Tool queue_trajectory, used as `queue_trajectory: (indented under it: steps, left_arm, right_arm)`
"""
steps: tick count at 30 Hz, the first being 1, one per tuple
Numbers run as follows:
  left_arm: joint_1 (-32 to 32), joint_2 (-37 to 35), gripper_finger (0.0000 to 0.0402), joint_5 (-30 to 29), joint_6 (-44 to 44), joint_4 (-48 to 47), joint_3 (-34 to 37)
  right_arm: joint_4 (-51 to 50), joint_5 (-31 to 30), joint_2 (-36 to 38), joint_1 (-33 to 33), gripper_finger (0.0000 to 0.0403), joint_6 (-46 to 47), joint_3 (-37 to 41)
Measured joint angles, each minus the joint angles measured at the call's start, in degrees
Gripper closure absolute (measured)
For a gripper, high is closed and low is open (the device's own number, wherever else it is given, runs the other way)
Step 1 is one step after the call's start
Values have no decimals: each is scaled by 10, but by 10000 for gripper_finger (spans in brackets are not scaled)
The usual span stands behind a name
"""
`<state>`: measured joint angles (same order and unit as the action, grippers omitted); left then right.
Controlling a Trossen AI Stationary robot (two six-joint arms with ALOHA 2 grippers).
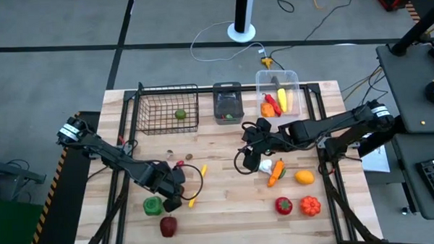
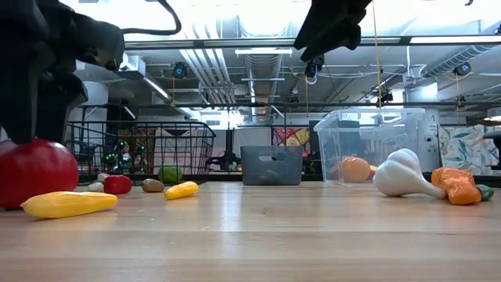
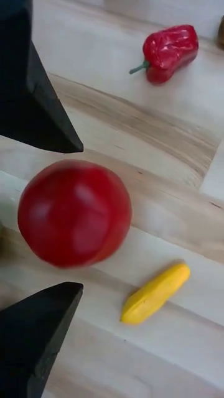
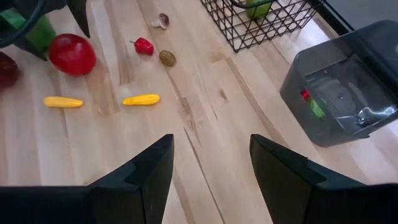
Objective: Sort produce into baskets
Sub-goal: Put the right tomato into the black basket
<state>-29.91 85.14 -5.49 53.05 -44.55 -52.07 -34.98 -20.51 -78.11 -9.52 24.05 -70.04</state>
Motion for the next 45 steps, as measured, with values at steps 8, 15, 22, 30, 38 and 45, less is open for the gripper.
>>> queue_trajectory:
  steps: [8,15,22,30,38,45]
  left_arm:
    - [2,0,64,-16,8,48,44]
    - [2,0,71,-14,12,67,64]
    - [1,-1,105,-25,2,73,66]
    - [3,-16,111,-90,-105,71,26]
    - [7,-95,112,-223,-257,171,-8]
    - [7,-175,112,-206,-483,436,-1]
  right_arm:
    - [1,0,0,0,199,0,0]
    - [1,0,0,0,199,0,0]
    - [2,0,0,0,199,0,0]
    - [15,0,0,0,199,-22,0]
    - [155,-1,0,-25,199,-115,37]
    - [424,-2,0,-66,199,-281,128]
